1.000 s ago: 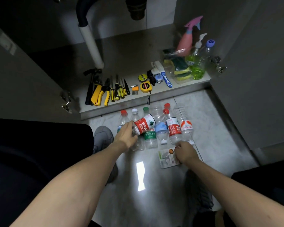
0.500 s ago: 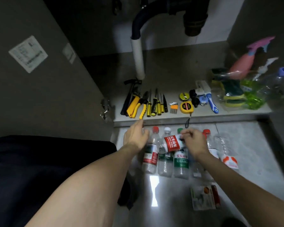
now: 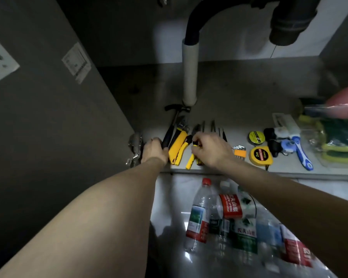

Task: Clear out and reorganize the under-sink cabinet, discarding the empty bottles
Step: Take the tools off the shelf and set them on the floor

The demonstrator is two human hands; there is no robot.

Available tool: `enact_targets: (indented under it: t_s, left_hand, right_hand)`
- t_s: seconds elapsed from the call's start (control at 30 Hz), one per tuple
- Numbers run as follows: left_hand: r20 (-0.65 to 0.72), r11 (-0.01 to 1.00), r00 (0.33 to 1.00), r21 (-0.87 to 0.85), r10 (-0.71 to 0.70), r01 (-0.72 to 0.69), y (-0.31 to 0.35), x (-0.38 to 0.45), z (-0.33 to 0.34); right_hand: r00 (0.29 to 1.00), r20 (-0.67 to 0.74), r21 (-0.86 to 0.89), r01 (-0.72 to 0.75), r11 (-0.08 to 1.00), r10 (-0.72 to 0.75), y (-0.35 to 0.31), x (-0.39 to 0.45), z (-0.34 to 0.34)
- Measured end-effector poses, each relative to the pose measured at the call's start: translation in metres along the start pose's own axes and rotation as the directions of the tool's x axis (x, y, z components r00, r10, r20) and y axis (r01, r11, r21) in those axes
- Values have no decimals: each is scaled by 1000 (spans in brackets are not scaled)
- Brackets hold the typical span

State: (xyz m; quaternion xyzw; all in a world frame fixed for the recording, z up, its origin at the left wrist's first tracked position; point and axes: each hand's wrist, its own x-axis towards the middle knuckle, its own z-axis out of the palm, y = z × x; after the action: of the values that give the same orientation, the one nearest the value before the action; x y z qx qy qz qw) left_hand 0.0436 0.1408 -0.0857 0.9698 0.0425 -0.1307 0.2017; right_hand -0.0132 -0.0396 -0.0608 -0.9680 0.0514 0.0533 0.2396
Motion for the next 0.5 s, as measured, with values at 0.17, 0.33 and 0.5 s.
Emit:
enact_targets:
  t_s: [0.17,0.33,0.5]
  left_hand:
    - [-16,999,1000,37,-13,13,10,1,9]
    - [28,994,994,-41,-105,106,19,3,11]
    - [22,961,978,-183,-206,207,32,5,-3]
  right_hand:
    - [995,72,-200,-58,978,74,2,6,4]
    - [987,4,-284,-154,946,162,-2,10,7]
    - [976,30,-317,-196,928,217,-7,26,10]
